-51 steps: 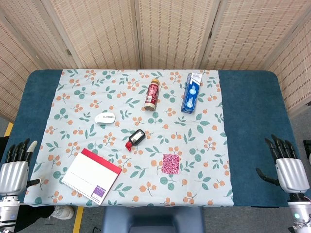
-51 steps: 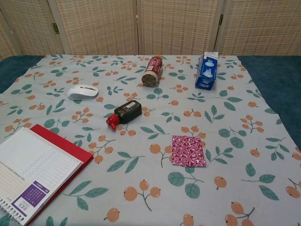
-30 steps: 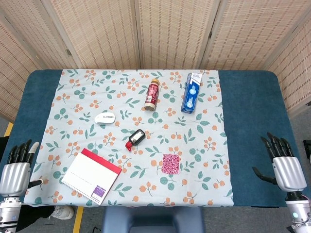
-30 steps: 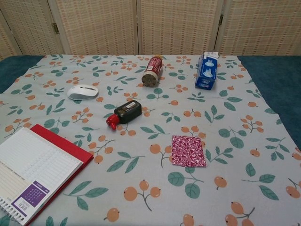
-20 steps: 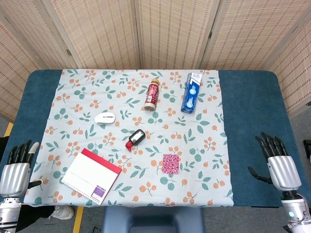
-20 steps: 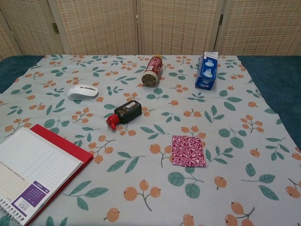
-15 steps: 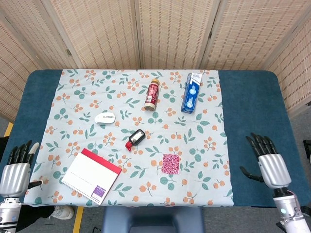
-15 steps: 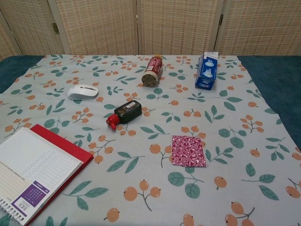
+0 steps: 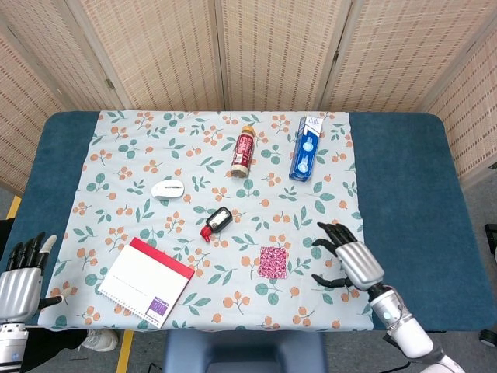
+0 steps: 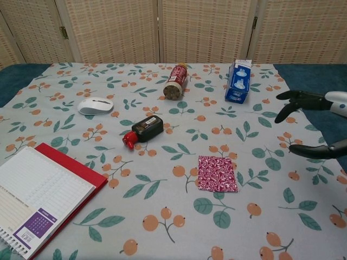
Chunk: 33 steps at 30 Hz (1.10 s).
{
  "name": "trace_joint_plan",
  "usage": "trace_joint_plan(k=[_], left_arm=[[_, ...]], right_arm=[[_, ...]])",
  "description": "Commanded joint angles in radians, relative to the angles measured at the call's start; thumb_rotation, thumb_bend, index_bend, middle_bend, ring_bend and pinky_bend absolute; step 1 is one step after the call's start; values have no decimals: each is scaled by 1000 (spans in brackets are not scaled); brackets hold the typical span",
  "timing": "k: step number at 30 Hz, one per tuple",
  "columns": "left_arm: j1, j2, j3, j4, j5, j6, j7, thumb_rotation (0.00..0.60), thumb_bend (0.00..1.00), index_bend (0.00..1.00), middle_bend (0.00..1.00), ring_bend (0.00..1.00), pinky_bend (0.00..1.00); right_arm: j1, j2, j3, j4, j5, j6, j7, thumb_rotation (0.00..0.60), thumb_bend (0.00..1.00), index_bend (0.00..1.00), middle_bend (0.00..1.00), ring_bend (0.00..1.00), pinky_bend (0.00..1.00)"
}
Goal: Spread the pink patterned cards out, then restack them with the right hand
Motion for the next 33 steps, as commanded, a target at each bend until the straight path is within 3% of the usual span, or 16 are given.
trace_joint_plan(k=[1,15,33], left_arm=[[3,2,2,-2,2,2,-2,600,89,85,0,4,0],[5,14,7,-25,12,-3,-4,600,89,88,0,20,0],[10,14,9,-6,3,-17,-28,600,89,88,0,38,0]], right_arm=[[57,-37,2,10,24,-71,-27,294,300,266,64,0,0],[180,-153,-10,108,99,-237,-161,292,301,268,75,0,0],[253,-252,-6,181,169,-275,-211,290,300,272,80,0,0]])
